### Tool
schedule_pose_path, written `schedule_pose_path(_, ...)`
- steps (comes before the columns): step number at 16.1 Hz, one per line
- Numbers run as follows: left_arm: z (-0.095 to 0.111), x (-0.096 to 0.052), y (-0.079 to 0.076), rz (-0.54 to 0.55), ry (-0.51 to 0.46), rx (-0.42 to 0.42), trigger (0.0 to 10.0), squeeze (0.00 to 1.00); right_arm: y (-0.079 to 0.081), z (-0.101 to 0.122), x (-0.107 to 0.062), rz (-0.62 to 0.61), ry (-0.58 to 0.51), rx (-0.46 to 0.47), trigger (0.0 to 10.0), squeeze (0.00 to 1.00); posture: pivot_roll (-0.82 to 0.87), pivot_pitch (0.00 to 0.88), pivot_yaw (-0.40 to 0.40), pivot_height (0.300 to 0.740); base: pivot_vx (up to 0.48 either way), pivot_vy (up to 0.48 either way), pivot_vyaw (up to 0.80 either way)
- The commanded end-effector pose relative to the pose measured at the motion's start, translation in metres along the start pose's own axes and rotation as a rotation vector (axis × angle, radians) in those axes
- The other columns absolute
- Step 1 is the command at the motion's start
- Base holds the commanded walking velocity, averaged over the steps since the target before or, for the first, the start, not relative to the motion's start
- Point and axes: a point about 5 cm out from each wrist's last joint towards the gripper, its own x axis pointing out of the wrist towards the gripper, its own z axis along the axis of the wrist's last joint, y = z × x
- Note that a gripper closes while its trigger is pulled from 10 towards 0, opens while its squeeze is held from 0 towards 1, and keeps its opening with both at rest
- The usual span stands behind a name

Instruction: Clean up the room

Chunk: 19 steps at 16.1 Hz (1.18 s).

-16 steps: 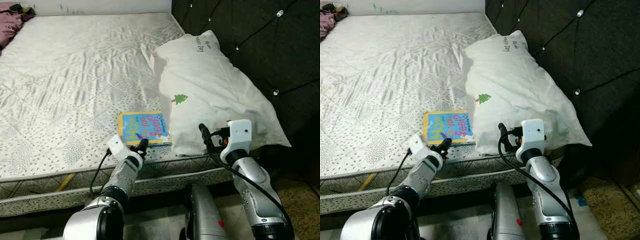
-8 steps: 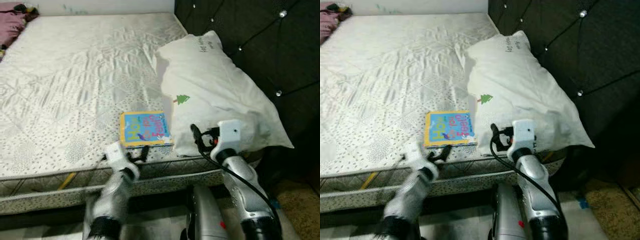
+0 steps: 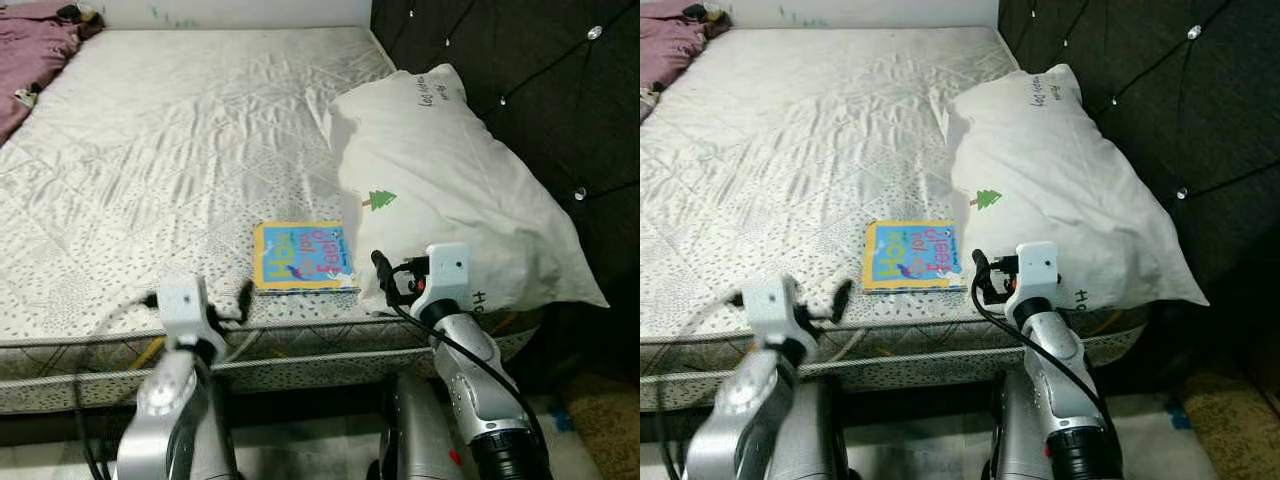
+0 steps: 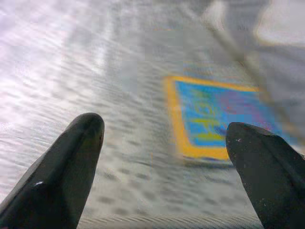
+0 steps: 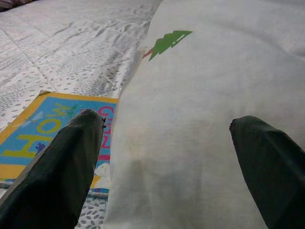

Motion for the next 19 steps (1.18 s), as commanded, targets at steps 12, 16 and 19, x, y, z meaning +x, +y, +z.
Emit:
schedule_pose_path(12,0.016,0.008,-0.017,-0.129,-0.213,0.191,10.0,0.00,0.001,0.019,0.014,-0.028,-0.115,0.033,10.0,0.00,0.05,0.010,0.018,0.508,0.000,0.000,0.00)
schedule_pose_path(16,0.005,-0.003,-0.013,0.003,-0.200,0.043,10.0,0.00,0.001,0.027,0.017,-0.036,-0.143,0.055,10.0,0.00,0.04,0.026,0.012,0.553,0.000,0.000,0.00)
schedule_pose_path(19,0.010,0.002,-0.003,0.026,-0.215,0.074,10.0,0.00,0.001,0.028,0.018,-0.033,-0.143,0.053,10.0,0.00,0.04,0.024,0.008,0.581,0.000,0.000,0.00)
